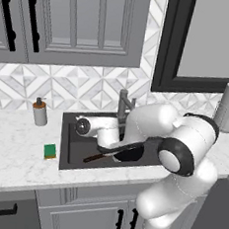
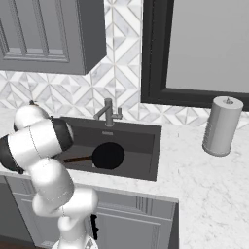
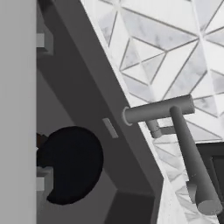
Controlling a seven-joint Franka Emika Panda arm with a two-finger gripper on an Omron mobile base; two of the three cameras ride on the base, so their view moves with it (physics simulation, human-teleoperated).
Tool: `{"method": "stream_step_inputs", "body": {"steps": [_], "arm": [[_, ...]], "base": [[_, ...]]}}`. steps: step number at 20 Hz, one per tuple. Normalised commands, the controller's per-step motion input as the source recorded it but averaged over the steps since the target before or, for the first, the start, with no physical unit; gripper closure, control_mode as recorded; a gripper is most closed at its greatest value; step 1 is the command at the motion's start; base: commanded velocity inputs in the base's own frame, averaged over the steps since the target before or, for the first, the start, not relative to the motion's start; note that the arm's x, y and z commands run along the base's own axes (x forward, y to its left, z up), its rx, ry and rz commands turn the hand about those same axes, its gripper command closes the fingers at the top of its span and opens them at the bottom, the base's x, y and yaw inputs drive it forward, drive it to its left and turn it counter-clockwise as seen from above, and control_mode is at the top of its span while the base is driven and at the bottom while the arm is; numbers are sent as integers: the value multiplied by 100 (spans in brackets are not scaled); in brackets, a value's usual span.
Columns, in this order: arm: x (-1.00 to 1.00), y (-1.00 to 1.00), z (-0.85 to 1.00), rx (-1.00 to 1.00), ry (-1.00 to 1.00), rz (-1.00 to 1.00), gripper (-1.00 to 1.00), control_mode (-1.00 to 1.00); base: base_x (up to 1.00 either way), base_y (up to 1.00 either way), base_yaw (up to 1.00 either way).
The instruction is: Pick the pan and sponge and place them into the sink. Then turn on the water.
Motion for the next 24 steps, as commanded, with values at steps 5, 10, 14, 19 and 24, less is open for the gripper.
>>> {"method": "stream_step_inputs", "body": {"steps": [5, 10, 14, 19, 24], "arm": [[-100, 28, 69, 7, 3, 1, -100, -100], [-96, 28, 52, 20, 5, 0, -100, -100], [-60, 43, 52, 12, 0, 16, -100, -100], [-26, 48, 21, 1, 19, 43, -100, -100], [-11, 56, 2, 0, 32, 46, -100, -100]], "base": [[0, 0, 0], [0, 0, 0], [0, 0, 0], [0, 0, 0], [0, 0, 0]]}}
